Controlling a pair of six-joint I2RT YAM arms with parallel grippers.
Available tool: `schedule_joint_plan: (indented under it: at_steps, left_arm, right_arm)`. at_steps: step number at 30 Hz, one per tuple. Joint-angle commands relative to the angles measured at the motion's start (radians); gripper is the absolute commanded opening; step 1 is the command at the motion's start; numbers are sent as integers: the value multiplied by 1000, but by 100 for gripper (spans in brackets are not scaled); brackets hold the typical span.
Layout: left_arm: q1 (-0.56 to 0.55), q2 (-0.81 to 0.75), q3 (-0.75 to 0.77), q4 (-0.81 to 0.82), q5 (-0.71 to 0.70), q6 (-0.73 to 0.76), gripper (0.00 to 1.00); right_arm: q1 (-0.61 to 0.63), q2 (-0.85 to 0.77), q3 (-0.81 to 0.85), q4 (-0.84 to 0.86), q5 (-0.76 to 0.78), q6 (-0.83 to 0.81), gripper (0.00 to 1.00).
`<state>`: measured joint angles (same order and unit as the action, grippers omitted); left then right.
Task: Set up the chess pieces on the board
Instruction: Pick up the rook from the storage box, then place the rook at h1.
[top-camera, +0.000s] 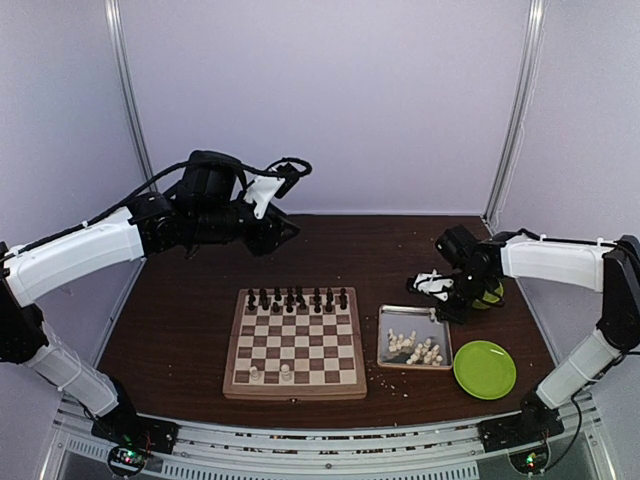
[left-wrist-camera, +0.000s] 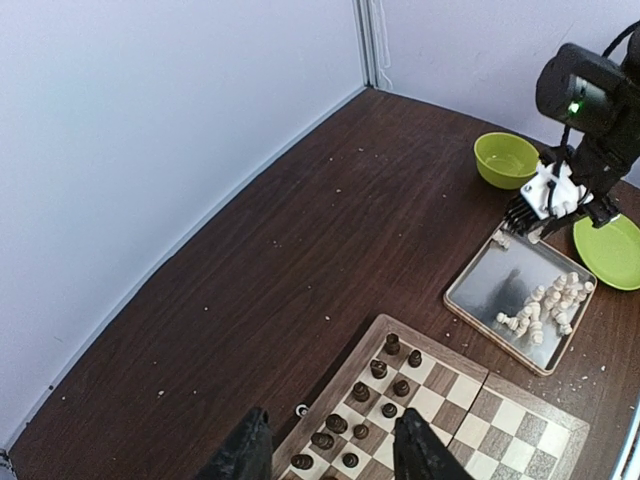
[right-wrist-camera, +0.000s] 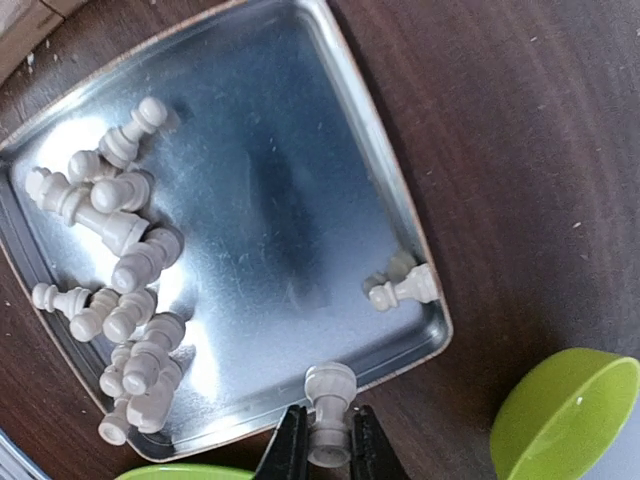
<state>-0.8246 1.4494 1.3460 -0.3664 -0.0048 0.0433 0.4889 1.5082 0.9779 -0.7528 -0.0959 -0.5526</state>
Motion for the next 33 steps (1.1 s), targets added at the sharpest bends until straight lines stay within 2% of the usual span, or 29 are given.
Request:
schedule_joint_plan:
  at_steps: [1, 4, 10, 18, 24, 33]
  left_arm:
    - [-1, 2, -4, 37, -9, 10, 43]
    - [-1, 6, -5, 38, -25, 2, 43]
    - [29, -9, -23, 64, -127, -63, 43]
    - [138, -64, -41, 87, -118, -107, 43]
    - [157, -86, -45, 90, -135, -97, 43]
    - [157, -92, -39, 86, -104, -100, 43]
  right_arm:
    - [13, -90, 130, -99, -73, 14, 0]
    - [78, -104, 227, -176, -141, 10, 0]
    - [329, -29, 376, -300, -145, -26, 0]
    - [583, 244, 594, -458, -56, -35, 0]
    - [658, 406, 722, -499, -20, -24, 0]
    - [670, 526, 803, -521, -15, -14, 0]
